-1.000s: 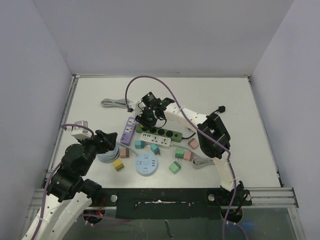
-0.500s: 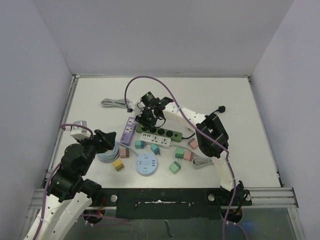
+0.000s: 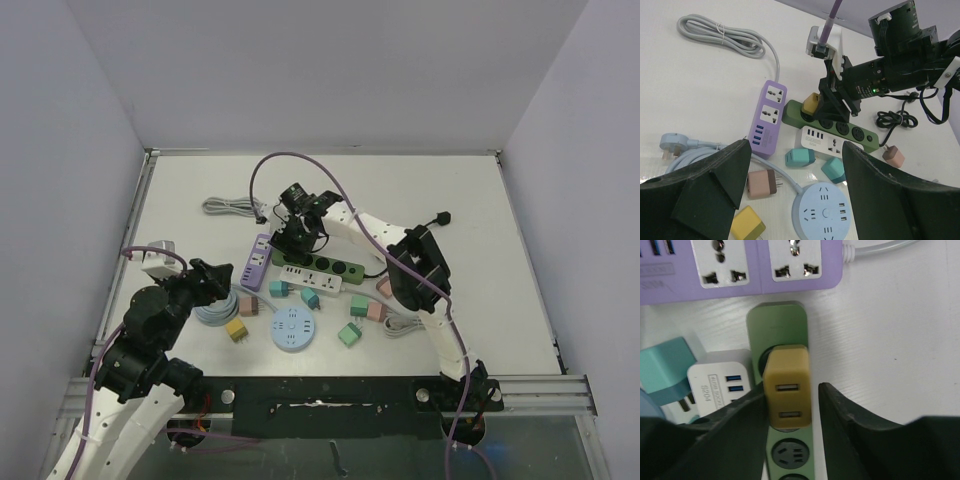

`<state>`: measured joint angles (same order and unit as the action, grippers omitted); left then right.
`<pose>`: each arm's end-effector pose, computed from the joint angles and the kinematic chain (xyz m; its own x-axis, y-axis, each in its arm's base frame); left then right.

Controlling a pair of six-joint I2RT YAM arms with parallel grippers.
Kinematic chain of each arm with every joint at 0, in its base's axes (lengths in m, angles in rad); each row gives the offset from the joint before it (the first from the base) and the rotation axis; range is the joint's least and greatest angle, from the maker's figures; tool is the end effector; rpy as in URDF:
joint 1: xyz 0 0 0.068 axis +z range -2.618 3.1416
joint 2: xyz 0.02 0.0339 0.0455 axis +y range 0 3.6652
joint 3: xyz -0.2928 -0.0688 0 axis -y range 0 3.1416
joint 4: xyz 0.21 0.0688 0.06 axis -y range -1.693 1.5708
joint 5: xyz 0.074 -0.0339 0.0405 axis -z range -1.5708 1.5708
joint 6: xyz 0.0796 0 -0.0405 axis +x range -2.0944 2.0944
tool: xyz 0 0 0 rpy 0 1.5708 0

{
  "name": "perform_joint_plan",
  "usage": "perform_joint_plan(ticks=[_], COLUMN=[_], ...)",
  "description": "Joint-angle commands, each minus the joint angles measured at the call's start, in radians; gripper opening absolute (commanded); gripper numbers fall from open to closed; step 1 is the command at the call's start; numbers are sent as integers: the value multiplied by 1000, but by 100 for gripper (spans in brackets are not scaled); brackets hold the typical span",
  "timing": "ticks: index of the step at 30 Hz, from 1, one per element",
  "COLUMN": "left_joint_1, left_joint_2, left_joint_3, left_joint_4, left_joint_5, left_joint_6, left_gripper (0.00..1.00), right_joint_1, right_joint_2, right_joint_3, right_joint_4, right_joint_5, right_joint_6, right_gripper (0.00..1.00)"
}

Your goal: Insert the plug

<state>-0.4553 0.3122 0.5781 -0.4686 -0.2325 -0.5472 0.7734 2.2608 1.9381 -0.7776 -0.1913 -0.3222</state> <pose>0.0768 -0.0172 0.2860 -0.2716 -0.4308 -0.8606 0.0982 0.8772 -0.4700 0.3426 0.3556 0.1940 -0.3683 -0.7940 -0.4837 -0.9110 0.4121 0.0172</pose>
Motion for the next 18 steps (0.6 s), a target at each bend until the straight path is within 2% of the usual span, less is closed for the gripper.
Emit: perform_joint_plan(ticks=[1, 9, 18], left_joint_1=[9, 10, 10], left_joint_2=[4, -5, -5], left_joint_3=[9, 7, 6], left_joint_4=[29, 30, 30], left_joint_5=[0, 0, 2], left_joint_6=[-5, -5, -5], left_gripper=[72, 72, 72], right_joint_1=[-18, -15, -7], right_joint_2=[-58, -61, -66], right_joint_3=[-15, 36, 67], right_joint_4=[8, 28, 46], right_joint_5=[22, 30, -62], right_joint_6=[27, 41, 31], right_gripper=[55, 58, 60])
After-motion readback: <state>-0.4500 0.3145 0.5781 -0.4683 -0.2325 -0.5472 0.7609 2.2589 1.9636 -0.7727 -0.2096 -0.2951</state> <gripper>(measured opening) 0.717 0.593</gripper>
